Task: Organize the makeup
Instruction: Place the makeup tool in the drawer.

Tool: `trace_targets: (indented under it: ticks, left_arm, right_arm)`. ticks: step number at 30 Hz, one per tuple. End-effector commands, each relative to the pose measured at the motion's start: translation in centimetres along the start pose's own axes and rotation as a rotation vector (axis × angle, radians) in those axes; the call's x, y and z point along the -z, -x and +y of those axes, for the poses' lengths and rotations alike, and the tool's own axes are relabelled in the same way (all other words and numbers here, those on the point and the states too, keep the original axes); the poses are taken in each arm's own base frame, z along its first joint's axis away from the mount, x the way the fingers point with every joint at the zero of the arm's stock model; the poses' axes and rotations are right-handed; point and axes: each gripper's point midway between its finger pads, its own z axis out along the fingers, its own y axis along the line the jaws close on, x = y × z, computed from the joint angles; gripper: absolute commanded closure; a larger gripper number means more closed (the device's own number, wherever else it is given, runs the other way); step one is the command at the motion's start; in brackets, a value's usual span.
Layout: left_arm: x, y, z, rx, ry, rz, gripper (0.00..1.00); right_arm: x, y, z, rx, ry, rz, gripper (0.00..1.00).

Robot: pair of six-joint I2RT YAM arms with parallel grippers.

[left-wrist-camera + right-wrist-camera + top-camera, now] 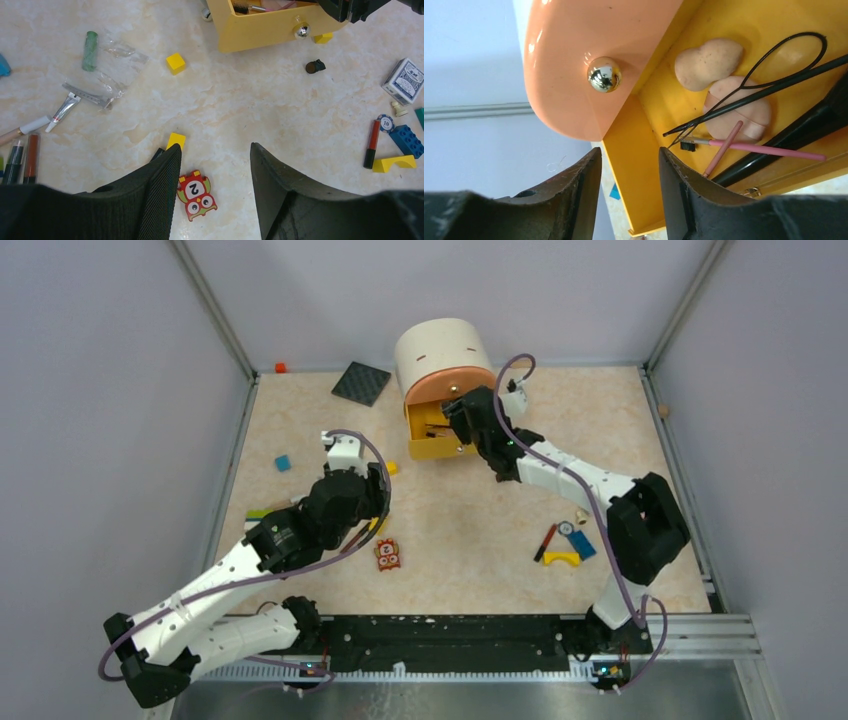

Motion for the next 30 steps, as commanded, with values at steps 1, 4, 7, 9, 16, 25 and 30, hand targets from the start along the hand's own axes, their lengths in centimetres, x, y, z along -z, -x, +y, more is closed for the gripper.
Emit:
trace_targets:
  ticks: [1,4,7,9,16,25,30]
  left_arm:
    - [0.3,1.5,-0.2,0.021,-0.004,-0.040,0.41]
    - [0.3,1.4,-0.3,0.020,-0.007,-0.034,0.39]
    - [0.2,1.1,-0.4,0.021,-0.008,-0.023,0.39]
    - [0.1,0.9,-0.3,0.020,-0.003,-0.019,0.39]
    - [-1.3,-0.2,-0.7,-0.006,0.008,0.020,0.38]
    - [-5.1,-2.3,1.7,0.093,0.040,0.162,0.43]
    - [-6.8,-3.3,4.8,0.166,0.056,0.220,0.45]
  right_arm:
    - [3.1,2.2,5.6,0.036,0.144,-0.028,0.54]
    - [6.0,4.0,7.8,0.182,0.237,-0.046,0.53]
    - [9.0,6.3,7.8,0.375,0.287,-0.061,0.52]
    - [10.4,7.7,6.1,0.483,0.262,-0.060,0.50]
    - [13.4,11.7,-2.5,0.701,0.020,-0.047,0.48]
    - [14.8,13.5,-12.5,0.762,-0.319,-0.011,0.48]
    - [14.0,13.8,-16.5,0.671,-0.390,0.090,0.47]
